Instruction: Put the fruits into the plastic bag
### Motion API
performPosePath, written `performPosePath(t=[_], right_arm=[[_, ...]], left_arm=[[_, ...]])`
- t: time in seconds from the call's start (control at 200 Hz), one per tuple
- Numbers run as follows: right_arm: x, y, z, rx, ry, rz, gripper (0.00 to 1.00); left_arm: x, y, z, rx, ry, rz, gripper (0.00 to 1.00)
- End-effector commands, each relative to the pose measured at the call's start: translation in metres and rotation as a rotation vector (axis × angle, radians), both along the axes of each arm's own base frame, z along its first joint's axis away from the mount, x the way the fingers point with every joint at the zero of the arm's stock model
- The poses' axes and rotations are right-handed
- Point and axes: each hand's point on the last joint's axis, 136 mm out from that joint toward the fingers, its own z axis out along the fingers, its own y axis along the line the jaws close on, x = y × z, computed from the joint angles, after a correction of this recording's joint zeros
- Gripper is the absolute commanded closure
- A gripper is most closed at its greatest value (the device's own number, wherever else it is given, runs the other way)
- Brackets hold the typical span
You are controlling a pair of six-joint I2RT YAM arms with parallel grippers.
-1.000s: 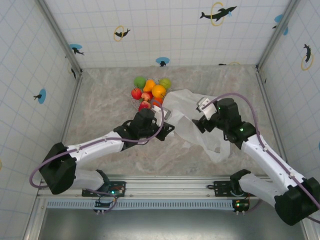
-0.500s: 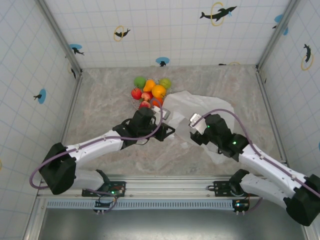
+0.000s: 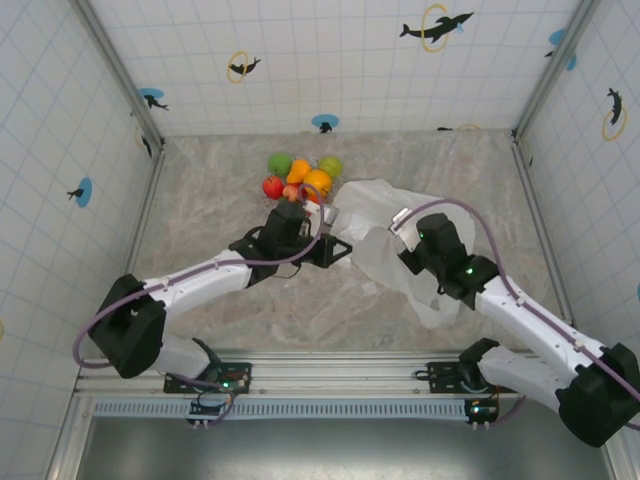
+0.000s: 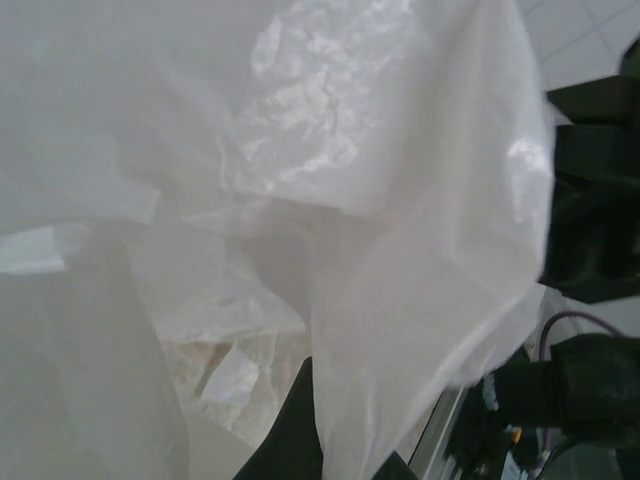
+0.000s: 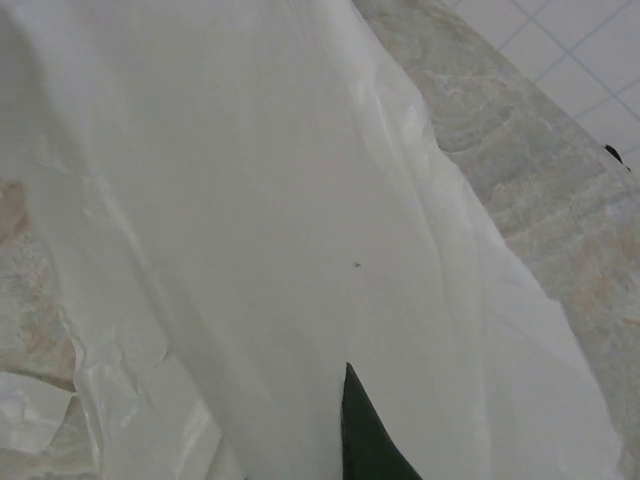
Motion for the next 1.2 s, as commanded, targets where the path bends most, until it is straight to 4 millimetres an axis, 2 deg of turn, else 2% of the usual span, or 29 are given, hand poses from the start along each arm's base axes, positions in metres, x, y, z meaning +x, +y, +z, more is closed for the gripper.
performPosePath(t=[0.0,0.04,0.125,0.185,0.24,0.36,0.38,0.435,0.5,0.576,0.671,0.761,0.821,1.006,1.191], right_arm=[[-0.014,-0.015,0.033,0.108,0.107,-0.121,1.00],[-0.012,-0.019,0.040,0.148,0.140,-0.158,1.00],[-0.001,-0.026,0.045,0.253,0.211,-0.239,1.00],[0.009,-0.029,0.043,0.326,0.250,-0.285,1.00],[0.017,-0.030,0.039,0.380,0.285,-0.320,1.00],[0.028,-0.021,0.037,0.483,0.347,-0.346,1.00],[0.029,-0.019,0.038,0.502,0.352,-0.347,1.00],[0.032,-0.014,0.040,0.554,0.369,-0.350,1.00],[0.035,-0.010,0.044,0.620,0.386,-0.355,1.00],[0.038,-0.005,0.048,0.694,0.395,-0.359,1.00],[0.041,-0.002,0.054,0.771,0.400,-0.370,1.00],[0.045,0.000,0.063,0.840,0.395,-0.369,1.00],[0.047,-0.001,0.071,0.882,0.388,-0.372,1.00],[0.051,-0.006,0.101,0.988,0.350,-0.362,1.00],[0.049,-0.010,0.112,1.035,0.340,-0.360,1.00]], left_arm=[[0.018,-0.024,0.050,-0.110,-0.074,-0.030,1.00],[0.024,-0.029,0.057,-0.113,-0.093,-0.036,0.98],[0.043,-0.029,0.063,-0.080,-0.148,0.022,0.73],[0.061,-0.021,0.063,-0.042,-0.184,0.106,0.51],[0.070,-0.011,0.060,0.006,-0.213,0.160,0.38],[0.064,0.025,0.054,0.064,-0.266,0.274,0.15],[0.059,0.034,0.042,0.081,-0.261,0.289,0.12],[0.047,0.053,0.030,0.087,-0.262,0.326,0.05],[0.031,0.071,0.009,0.087,-0.235,0.346,0.02],[0.011,0.082,-0.017,0.068,-0.170,0.347,0.02],[-0.010,0.080,-0.036,-0.009,-0.089,0.327,0.02],[-0.021,0.069,-0.041,-0.026,-0.109,0.318,0.02],[-0.021,0.058,-0.041,-0.010,-0.119,0.314,0.03],[-0.004,0.029,-0.041,-0.033,-0.099,0.312,0.03],[0.017,0.005,-0.042,-0.058,-0.077,0.316,0.02]])
